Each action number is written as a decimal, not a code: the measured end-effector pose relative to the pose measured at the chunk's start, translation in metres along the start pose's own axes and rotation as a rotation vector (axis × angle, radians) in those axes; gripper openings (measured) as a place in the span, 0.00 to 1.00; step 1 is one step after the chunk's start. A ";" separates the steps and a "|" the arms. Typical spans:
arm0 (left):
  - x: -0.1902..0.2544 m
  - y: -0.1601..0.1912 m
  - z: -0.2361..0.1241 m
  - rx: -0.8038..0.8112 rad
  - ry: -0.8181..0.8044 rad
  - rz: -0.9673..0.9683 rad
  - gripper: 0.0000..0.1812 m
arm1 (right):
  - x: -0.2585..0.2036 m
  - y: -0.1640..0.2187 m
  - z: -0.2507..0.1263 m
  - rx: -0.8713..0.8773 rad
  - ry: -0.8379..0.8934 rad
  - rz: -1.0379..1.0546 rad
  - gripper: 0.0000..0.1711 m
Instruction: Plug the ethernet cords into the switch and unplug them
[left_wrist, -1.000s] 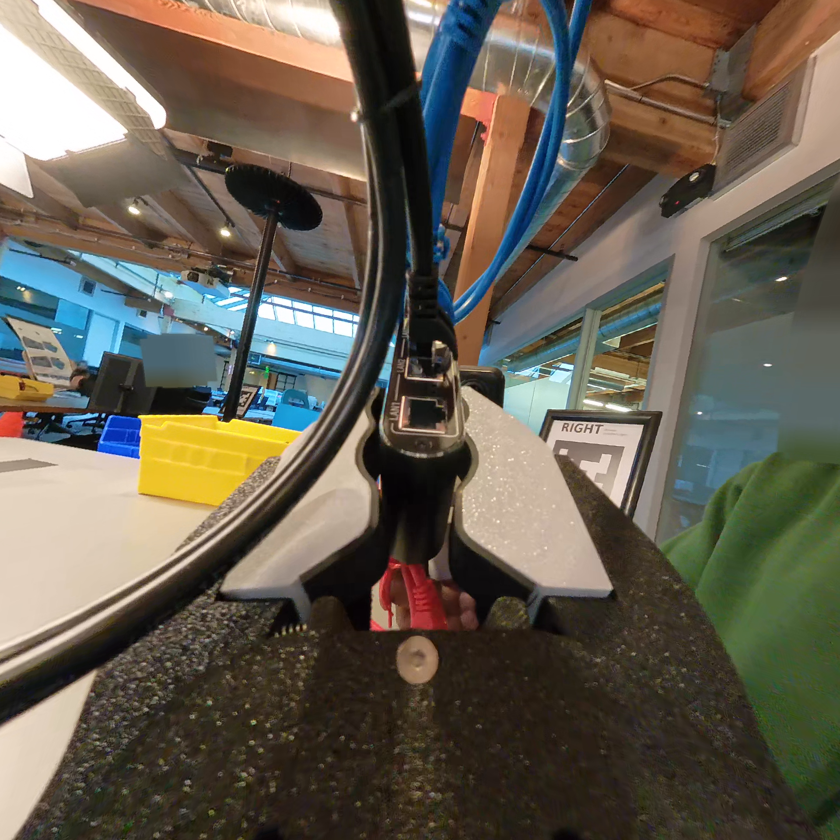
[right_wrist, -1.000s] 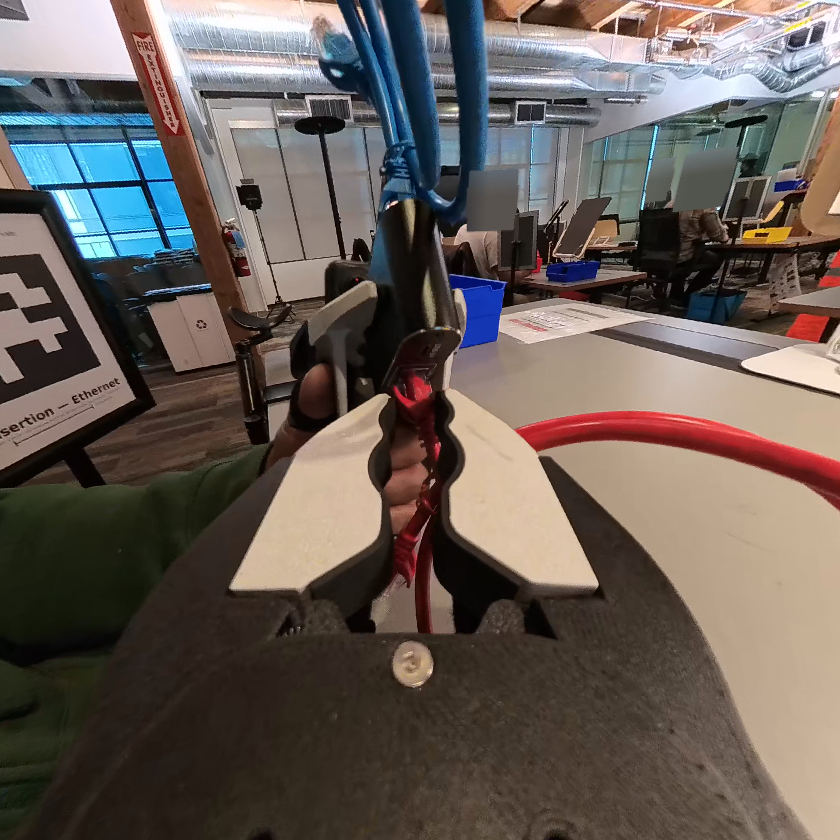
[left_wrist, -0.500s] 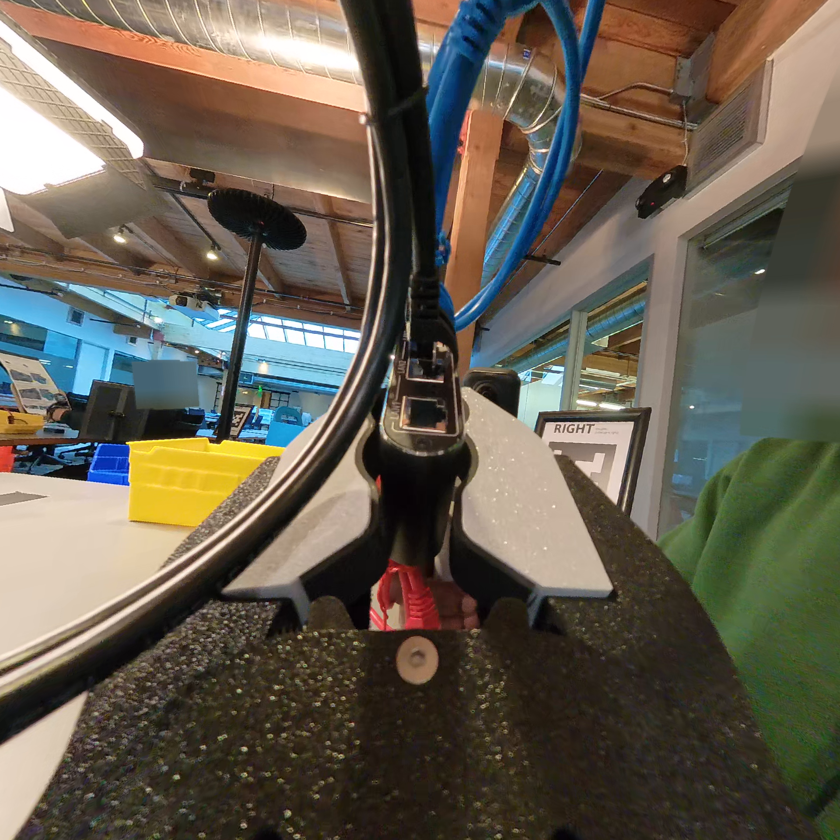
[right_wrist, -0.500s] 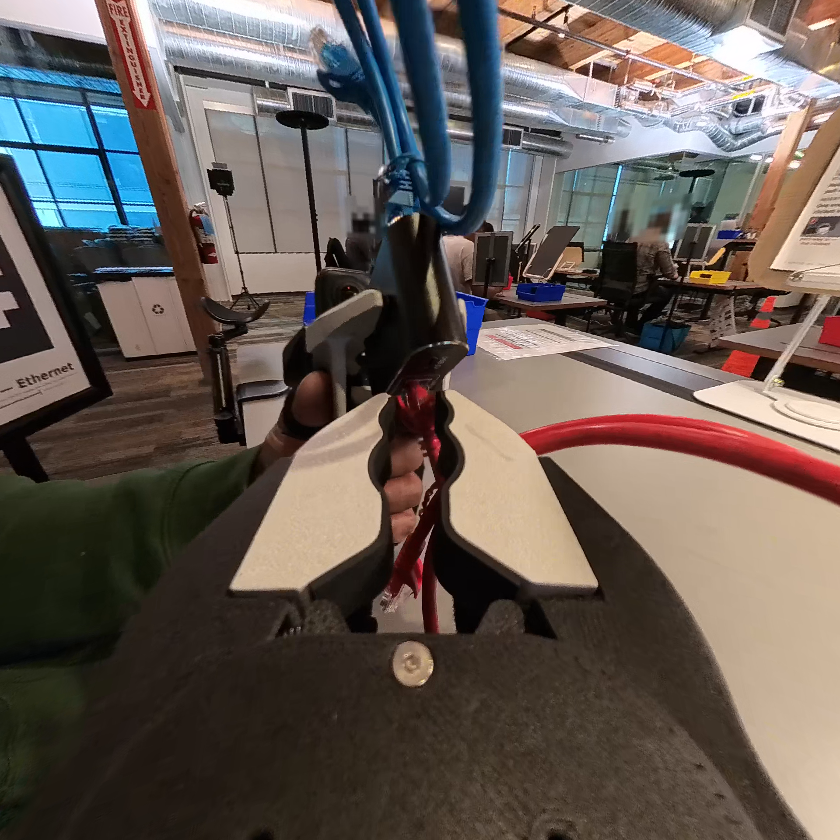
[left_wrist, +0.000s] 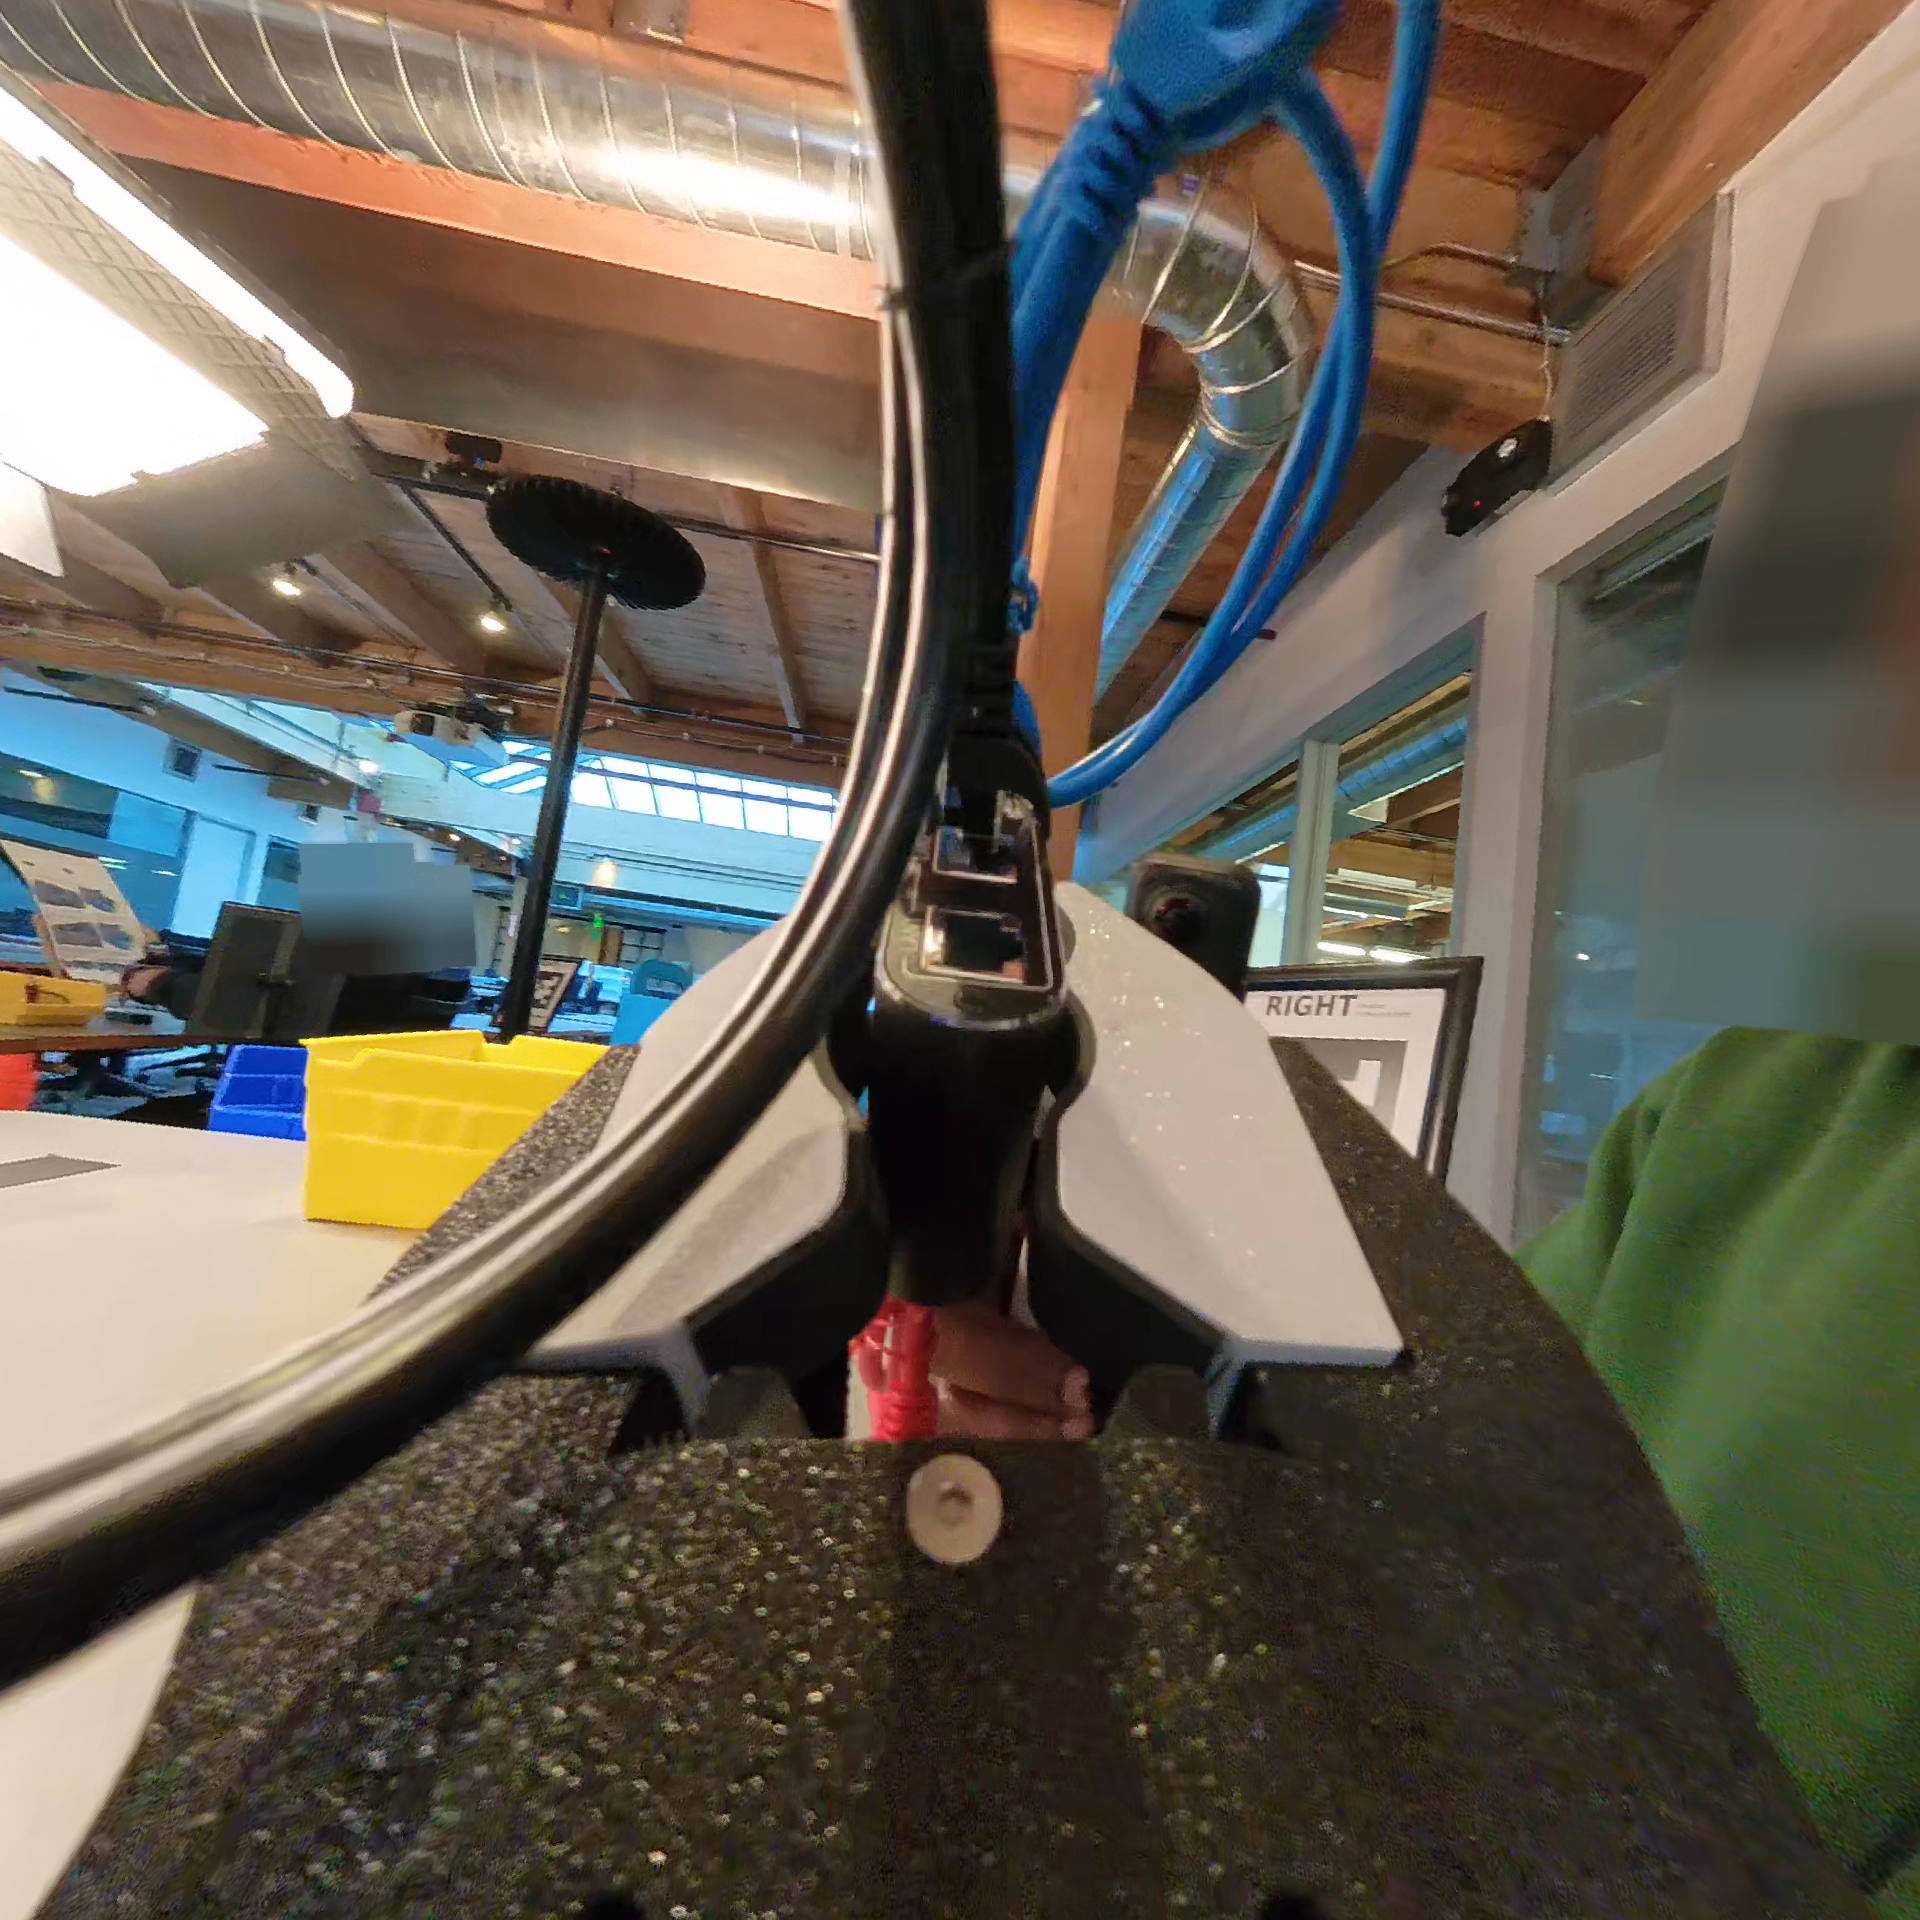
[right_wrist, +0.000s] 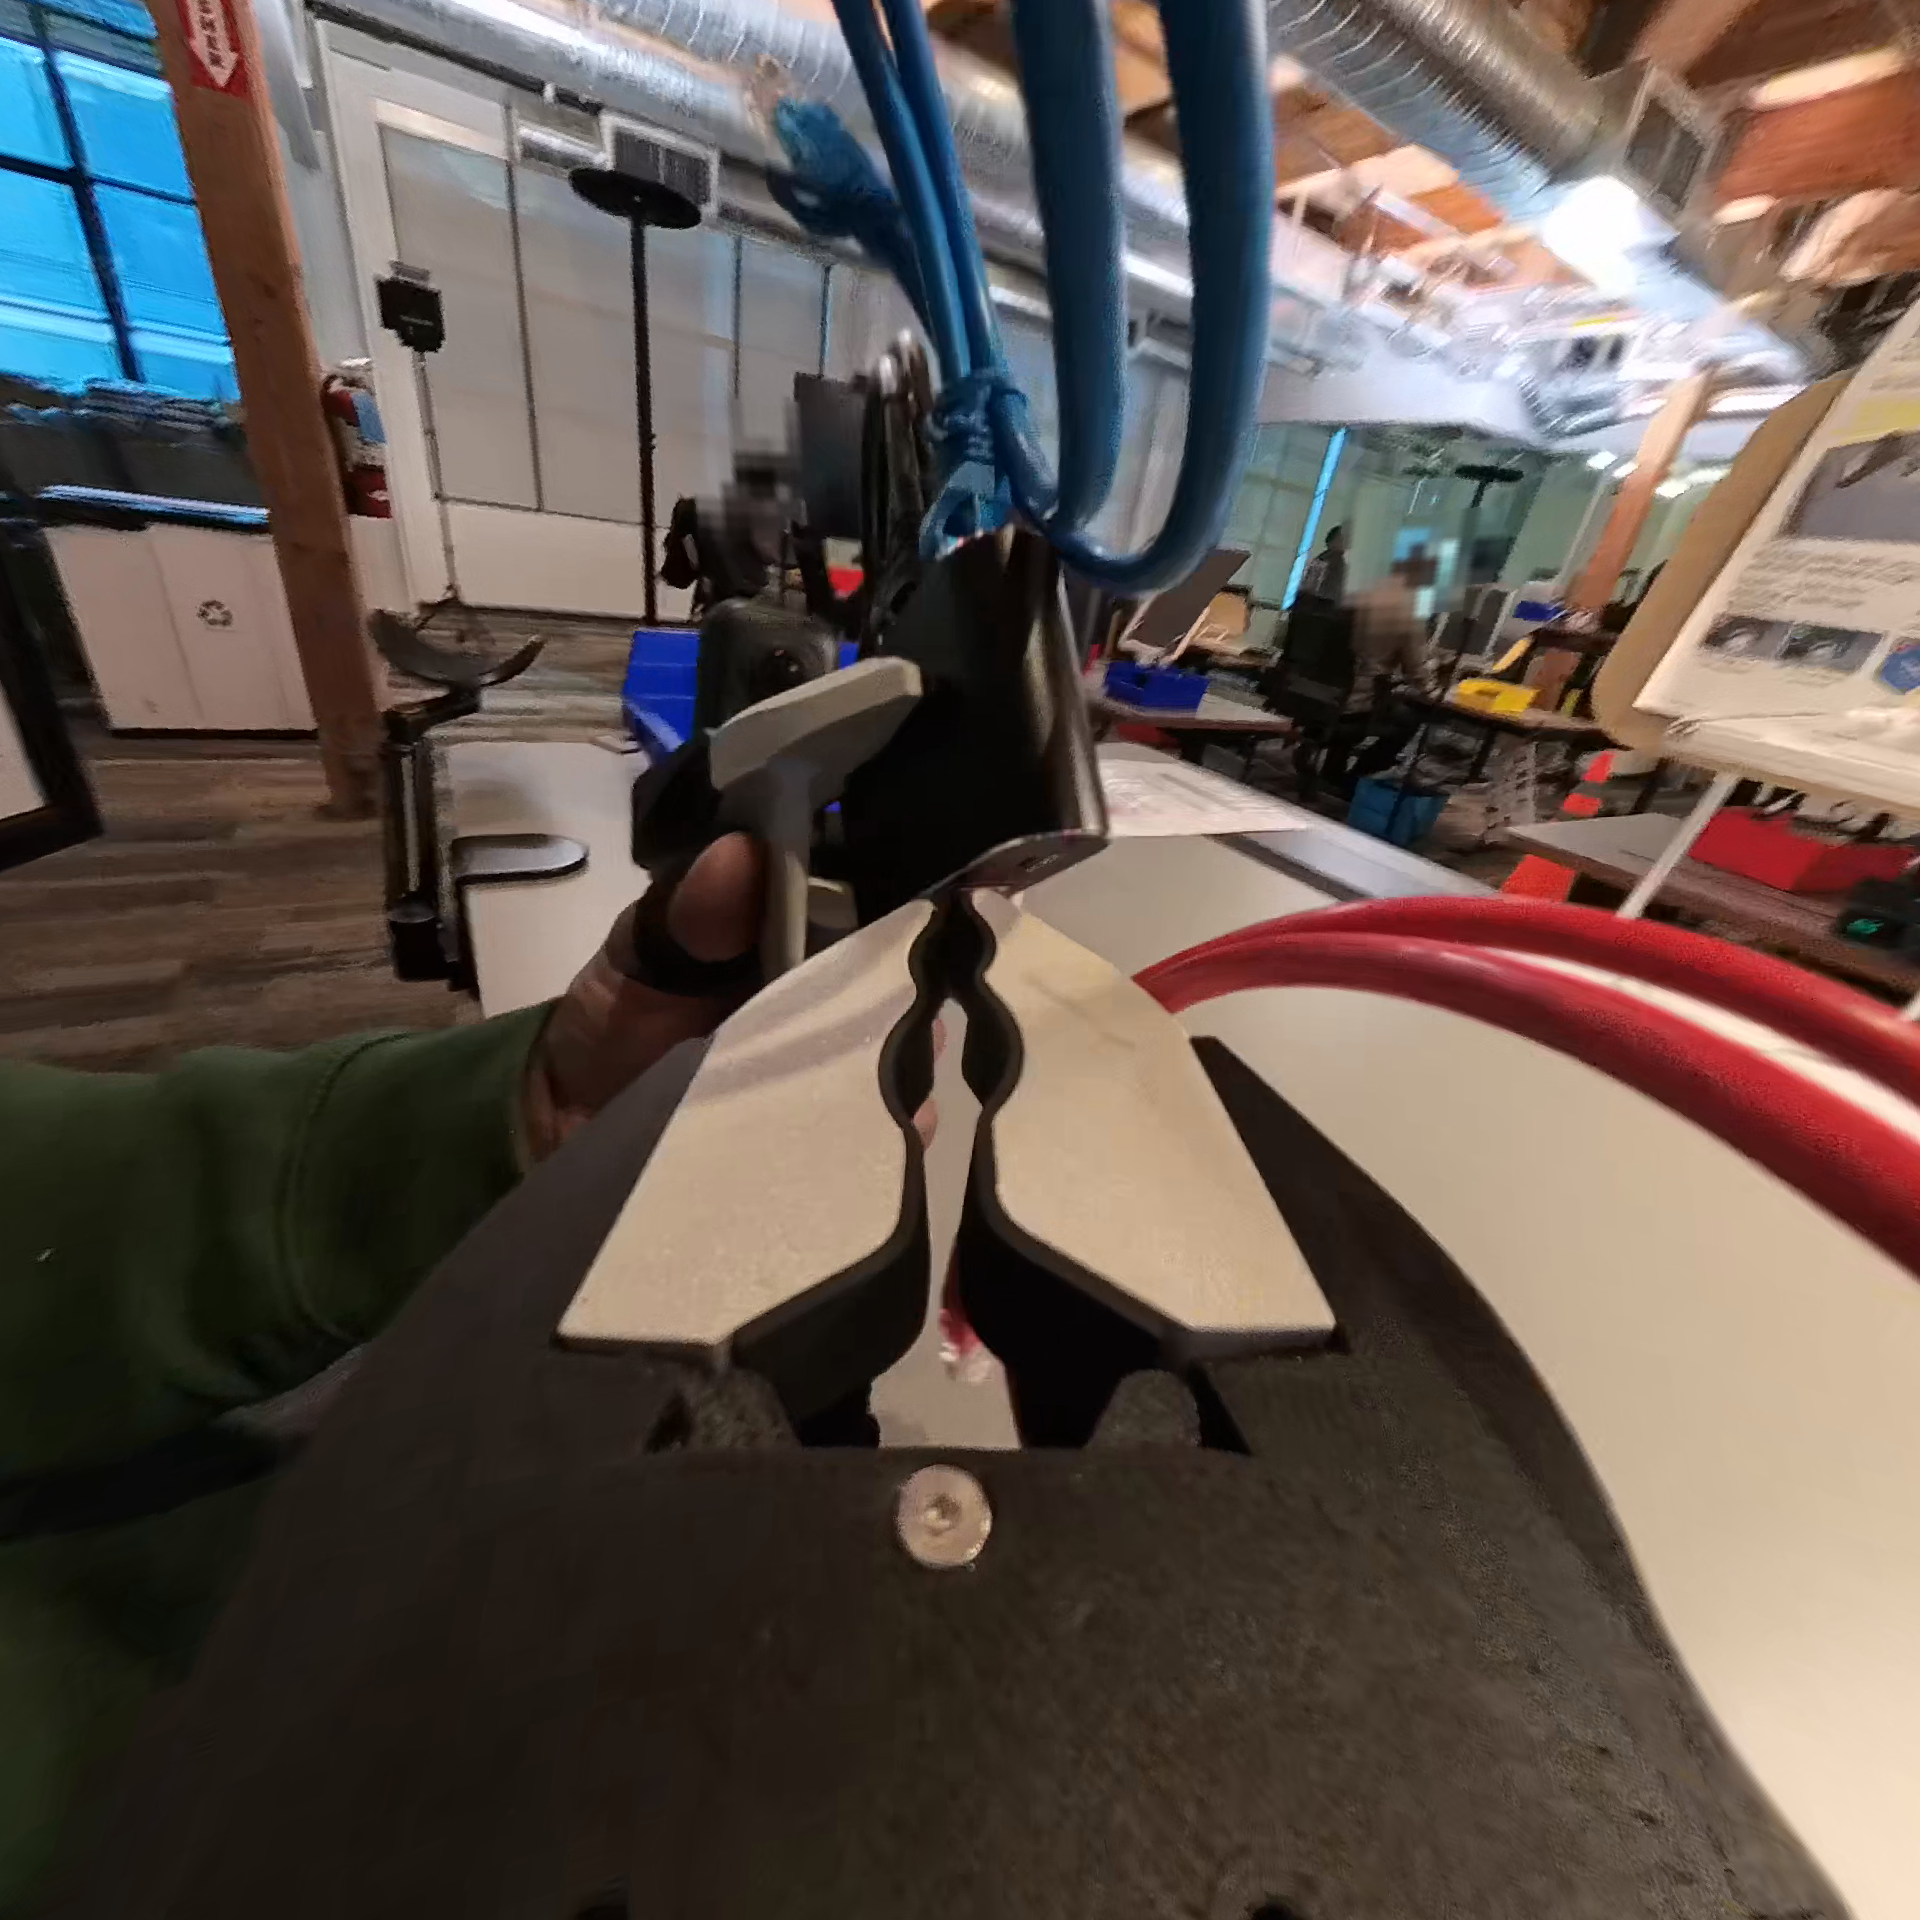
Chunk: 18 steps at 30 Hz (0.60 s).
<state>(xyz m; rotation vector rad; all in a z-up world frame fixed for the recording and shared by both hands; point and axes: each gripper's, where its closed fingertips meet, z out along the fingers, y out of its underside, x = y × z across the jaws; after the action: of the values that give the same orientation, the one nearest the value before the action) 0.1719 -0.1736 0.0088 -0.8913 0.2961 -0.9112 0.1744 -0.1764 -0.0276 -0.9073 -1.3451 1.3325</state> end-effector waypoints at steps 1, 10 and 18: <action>-0.001 -0.003 -0.001 0.014 -0.009 0.002 0.16 | 0.001 -0.003 -0.002 0.027 0.020 -0.017 0.00; -0.011 -0.013 -0.009 0.077 -0.074 -0.001 0.16 | -0.008 -0.001 0.006 -0.034 0.069 -0.125 0.14; -0.004 -0.012 -0.006 0.072 -0.034 -0.005 0.16 | 0.004 0.006 0.010 -0.094 0.135 -0.068 0.23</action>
<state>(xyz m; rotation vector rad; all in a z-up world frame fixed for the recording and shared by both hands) 0.1589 -0.1775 0.0139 -0.8406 0.2305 -0.9045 0.1632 -0.1739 -0.0323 -0.9883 -1.3304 1.1441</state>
